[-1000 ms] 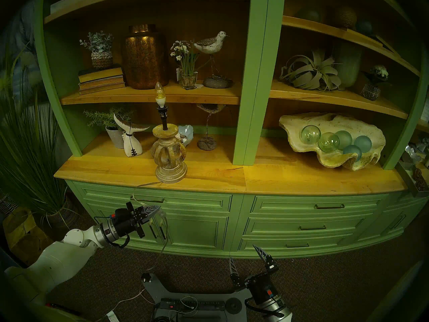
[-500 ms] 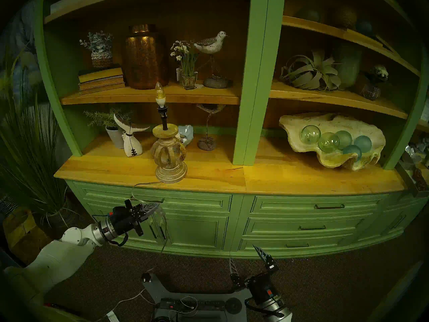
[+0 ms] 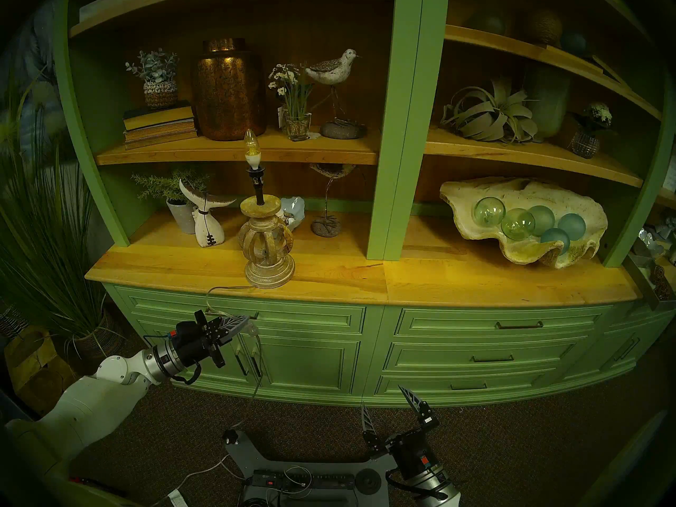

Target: Grab cable and switch light on

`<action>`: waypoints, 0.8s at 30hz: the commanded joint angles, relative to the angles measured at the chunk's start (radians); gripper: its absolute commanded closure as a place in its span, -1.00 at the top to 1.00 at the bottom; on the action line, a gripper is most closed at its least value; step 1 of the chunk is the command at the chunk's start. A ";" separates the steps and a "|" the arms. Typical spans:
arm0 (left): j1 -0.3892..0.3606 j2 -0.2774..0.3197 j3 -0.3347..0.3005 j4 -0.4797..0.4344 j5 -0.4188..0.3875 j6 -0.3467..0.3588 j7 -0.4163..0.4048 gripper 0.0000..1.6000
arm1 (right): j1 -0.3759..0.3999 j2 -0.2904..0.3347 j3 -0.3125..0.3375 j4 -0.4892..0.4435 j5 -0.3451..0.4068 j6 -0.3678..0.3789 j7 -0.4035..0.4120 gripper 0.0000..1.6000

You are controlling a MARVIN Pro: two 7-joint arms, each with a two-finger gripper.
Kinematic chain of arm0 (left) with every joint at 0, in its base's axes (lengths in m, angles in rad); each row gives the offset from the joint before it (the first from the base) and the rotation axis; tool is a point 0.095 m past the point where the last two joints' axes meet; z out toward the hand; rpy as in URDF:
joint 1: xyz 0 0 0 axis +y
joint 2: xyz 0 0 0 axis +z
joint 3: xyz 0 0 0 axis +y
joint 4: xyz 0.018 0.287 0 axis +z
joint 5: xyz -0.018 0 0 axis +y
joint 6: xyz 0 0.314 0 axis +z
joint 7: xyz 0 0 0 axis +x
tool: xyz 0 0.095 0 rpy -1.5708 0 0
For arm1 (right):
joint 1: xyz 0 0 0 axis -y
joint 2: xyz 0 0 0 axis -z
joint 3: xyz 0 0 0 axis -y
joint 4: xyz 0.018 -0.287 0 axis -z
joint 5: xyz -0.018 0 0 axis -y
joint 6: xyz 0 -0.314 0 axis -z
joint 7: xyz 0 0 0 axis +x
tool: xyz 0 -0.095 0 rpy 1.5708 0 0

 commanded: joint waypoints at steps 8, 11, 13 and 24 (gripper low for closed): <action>0.001 0.008 -0.022 -0.039 -0.011 -0.034 0.012 -1.00 | -0.003 -0.001 0.001 -0.028 0.001 -0.005 -0.001 1.00; 0.001 0.009 -0.021 -0.040 -0.011 -0.034 0.013 -1.00 | -0.003 -0.001 0.001 -0.028 0.001 -0.005 -0.001 1.00; 0.001 0.009 -0.020 -0.040 -0.011 -0.035 0.014 -1.00 | -0.003 -0.001 0.001 -0.028 0.001 -0.005 -0.001 1.00; 0.002 0.011 -0.018 -0.041 -0.011 -0.036 0.018 -1.00 | -0.003 -0.001 0.001 -0.028 0.001 -0.005 -0.001 1.00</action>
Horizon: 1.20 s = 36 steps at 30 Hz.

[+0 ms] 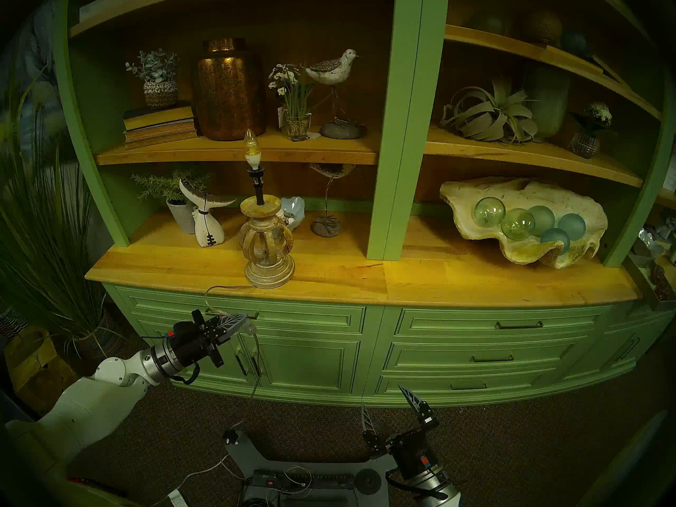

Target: Grab cable and switch light on

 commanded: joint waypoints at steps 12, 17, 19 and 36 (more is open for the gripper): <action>-0.018 0.002 -0.011 -0.024 -0.009 -0.012 0.001 -1.00 | 0.039 -0.015 -0.013 -0.076 -0.015 -0.010 -0.004 1.00; -0.018 0.003 -0.010 -0.024 -0.008 -0.011 0.003 -1.00 | 0.067 -0.032 -0.047 -0.122 -0.031 -0.017 0.004 1.00; -0.018 0.003 -0.009 -0.024 -0.008 -0.011 0.004 -1.00 | 0.074 -0.036 -0.061 -0.138 -0.042 -0.012 0.007 1.00; -0.018 0.004 -0.008 -0.025 -0.008 -0.012 0.005 -1.00 | 0.185 0.082 -0.137 -0.213 -0.054 0.176 0.166 1.00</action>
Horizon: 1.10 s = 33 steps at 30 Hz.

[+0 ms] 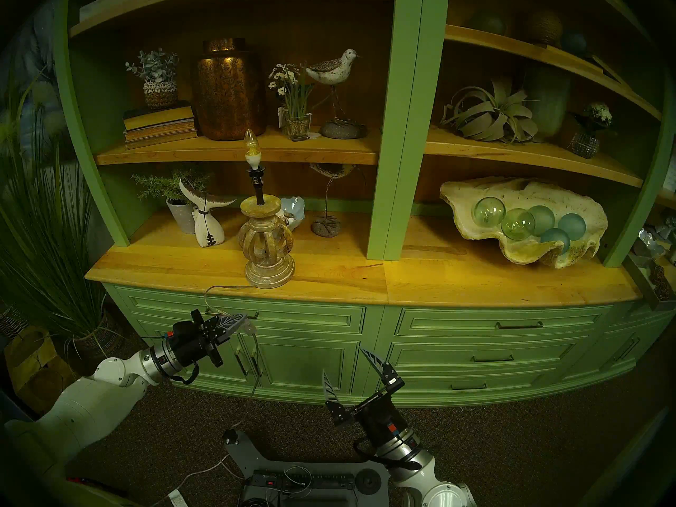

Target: Grab cable and switch light on

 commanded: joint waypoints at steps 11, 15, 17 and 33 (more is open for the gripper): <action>-0.020 -0.001 -0.011 -0.023 -0.009 -0.010 -0.003 -1.00 | 0.207 0.139 -0.014 -0.032 0.002 0.124 0.171 1.00; -0.020 -0.001 -0.012 -0.023 -0.009 -0.010 -0.003 -1.00 | 0.234 0.157 -0.025 -0.024 0.012 0.153 0.209 1.00; -0.020 -0.001 -0.012 -0.023 -0.009 -0.010 -0.004 -1.00 | 0.262 0.166 -0.035 -0.005 0.017 0.168 0.237 1.00; -0.020 -0.001 -0.012 -0.023 -0.011 -0.011 -0.005 -1.00 | 0.350 0.129 -0.095 0.098 0.055 0.154 0.303 1.00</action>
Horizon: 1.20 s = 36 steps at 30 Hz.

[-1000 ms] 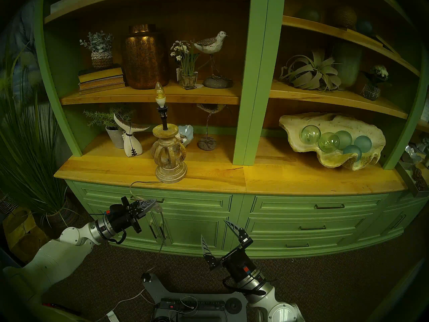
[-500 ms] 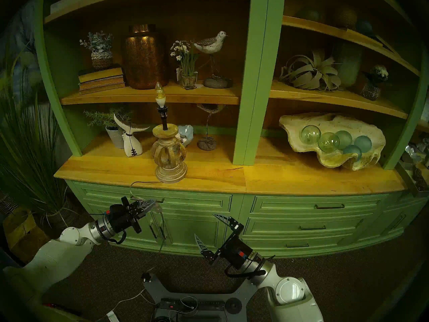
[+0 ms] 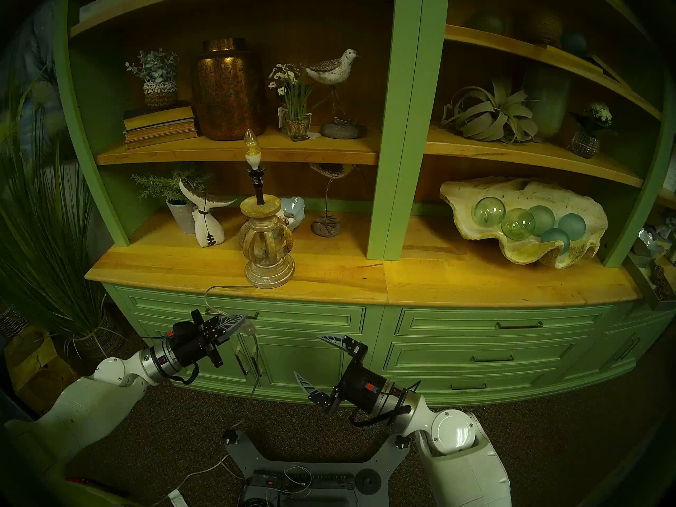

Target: Grab cable and switch light on

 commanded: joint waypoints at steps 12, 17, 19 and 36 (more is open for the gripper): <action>-0.020 -0.002 -0.012 -0.022 -0.009 -0.010 -0.002 -1.00 | 0.176 -0.104 -0.053 0.121 -0.010 -0.039 -0.043 1.00; -0.020 -0.002 -0.012 -0.022 -0.009 -0.010 -0.002 -1.00 | 0.212 -0.121 -0.069 0.149 -0.037 -0.039 -0.057 1.00; -0.020 -0.002 -0.012 -0.022 -0.010 -0.010 -0.002 -1.00 | 0.223 -0.124 -0.075 0.161 -0.052 -0.036 -0.060 1.00; -0.020 -0.002 -0.013 -0.023 -0.012 -0.011 -0.003 -1.00 | 0.219 -0.137 -0.078 0.162 -0.157 -0.029 -0.106 1.00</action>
